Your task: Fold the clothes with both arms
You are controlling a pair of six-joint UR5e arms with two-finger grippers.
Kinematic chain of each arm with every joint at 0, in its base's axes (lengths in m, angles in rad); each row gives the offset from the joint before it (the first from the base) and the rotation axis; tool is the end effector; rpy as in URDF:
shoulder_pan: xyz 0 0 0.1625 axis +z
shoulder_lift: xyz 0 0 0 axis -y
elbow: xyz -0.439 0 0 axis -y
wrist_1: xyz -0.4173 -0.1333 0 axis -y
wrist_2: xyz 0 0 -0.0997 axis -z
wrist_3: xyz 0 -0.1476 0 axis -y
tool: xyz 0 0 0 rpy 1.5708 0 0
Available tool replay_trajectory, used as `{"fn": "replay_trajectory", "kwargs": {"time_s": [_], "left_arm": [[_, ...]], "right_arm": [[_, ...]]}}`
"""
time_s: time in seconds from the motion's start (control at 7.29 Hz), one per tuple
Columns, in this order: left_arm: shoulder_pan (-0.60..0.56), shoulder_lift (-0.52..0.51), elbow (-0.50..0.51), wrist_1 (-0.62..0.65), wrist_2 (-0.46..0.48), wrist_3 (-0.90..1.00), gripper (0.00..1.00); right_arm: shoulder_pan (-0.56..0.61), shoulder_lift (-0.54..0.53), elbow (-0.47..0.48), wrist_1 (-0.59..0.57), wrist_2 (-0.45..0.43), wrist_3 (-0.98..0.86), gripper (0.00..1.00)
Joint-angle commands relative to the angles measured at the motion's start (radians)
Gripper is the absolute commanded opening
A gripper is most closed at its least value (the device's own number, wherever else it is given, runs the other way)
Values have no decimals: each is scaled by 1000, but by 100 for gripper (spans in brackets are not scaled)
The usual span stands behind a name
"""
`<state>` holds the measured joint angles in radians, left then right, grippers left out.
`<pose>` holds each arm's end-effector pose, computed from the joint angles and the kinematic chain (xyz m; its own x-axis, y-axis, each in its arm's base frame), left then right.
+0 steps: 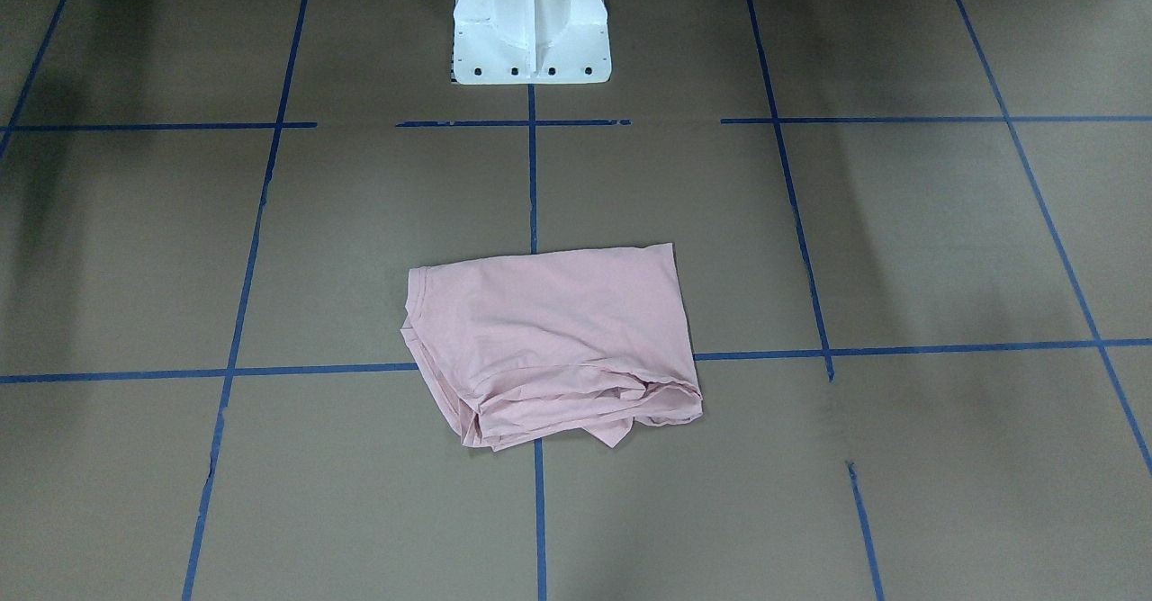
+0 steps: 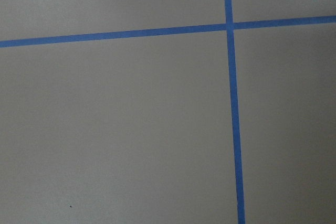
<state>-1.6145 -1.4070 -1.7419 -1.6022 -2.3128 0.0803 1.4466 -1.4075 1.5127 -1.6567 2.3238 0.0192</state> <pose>-0.0532 -0.4476 0.6974 0.7387 0.0740 -0.6700 -0.0156 0.9956 0.0927 -0.0407 -0.5876 0.6576 0.7246 -0.0844 0.6840 0.1100 0.9939 0.0062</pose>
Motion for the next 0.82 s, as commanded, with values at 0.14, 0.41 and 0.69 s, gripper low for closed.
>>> {"fn": "replay_trajectory", "kwargs": {"time_s": [0.14, 0.41, 0.69], "left_arm": [[1, 5, -71, 14, -2, 7, 100], [5, 11, -64, 16, -4, 7, 100], [8, 3, -47, 8, -37, 4, 100]], "right_arm": [[-8, 1, -5, 2, -4, 4, 100], [-14, 2, -3, 2, -4, 4, 100], [-15, 1, -5, 0, -4, 4, 100]]}}
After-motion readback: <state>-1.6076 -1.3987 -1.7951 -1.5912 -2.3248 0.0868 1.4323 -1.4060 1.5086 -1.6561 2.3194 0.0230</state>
